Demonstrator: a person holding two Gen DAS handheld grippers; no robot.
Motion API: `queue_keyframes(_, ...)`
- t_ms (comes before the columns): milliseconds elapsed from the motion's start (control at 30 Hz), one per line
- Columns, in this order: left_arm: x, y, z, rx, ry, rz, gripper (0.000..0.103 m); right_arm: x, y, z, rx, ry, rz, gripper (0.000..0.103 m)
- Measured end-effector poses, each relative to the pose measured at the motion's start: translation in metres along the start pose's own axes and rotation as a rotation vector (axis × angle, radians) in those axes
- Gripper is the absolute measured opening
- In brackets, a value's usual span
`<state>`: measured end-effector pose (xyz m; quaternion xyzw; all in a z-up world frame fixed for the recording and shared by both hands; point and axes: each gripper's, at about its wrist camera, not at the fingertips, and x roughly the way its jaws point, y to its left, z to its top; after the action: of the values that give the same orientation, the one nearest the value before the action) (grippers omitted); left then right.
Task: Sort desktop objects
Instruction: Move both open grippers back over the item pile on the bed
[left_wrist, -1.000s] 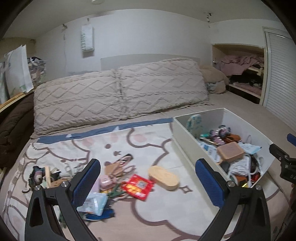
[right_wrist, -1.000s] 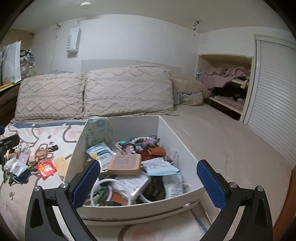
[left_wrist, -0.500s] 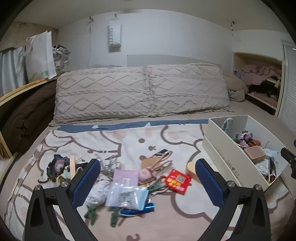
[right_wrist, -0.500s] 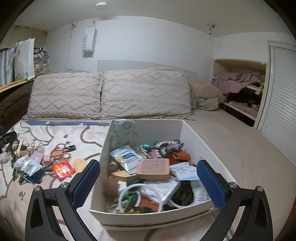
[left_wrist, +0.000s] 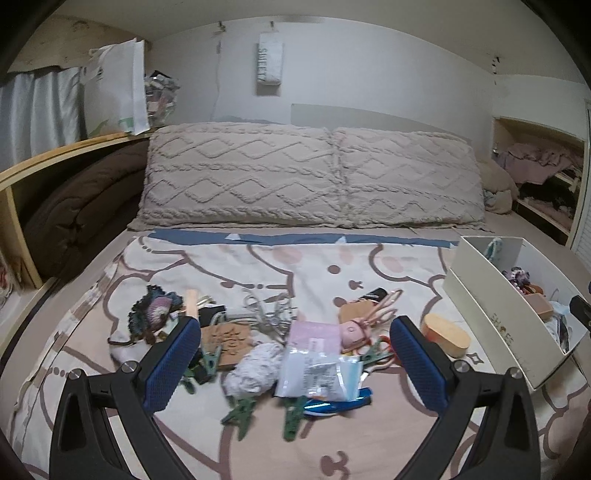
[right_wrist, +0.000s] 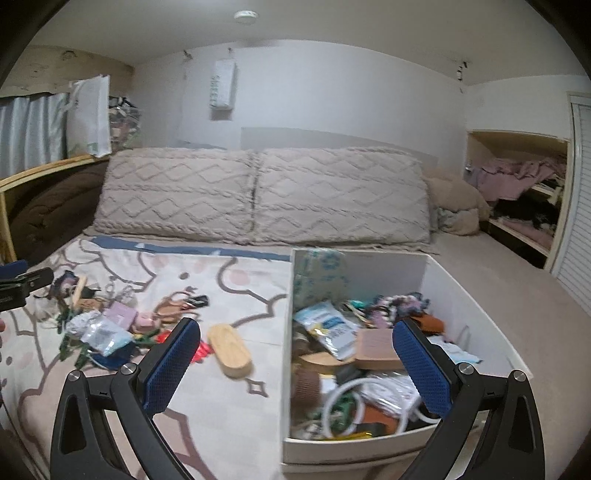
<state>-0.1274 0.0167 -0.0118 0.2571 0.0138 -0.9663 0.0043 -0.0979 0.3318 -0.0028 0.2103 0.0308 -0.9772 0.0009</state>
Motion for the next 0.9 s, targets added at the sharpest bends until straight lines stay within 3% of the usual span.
queue_keyframes(400, 0.003, 0.033, -0.011, -0.043, 0.002, 0.001, 0.103, 0.005, 0.035, -0.007, -0.036, -0.037, 0.073, 0.103)
queue_keyframes(900, 0.004, 0.048, -0.023, -0.062, 0.039, 0.011, 0.103, 0.016, 0.061, -0.018, -0.083, -0.011, 0.13, 0.103)
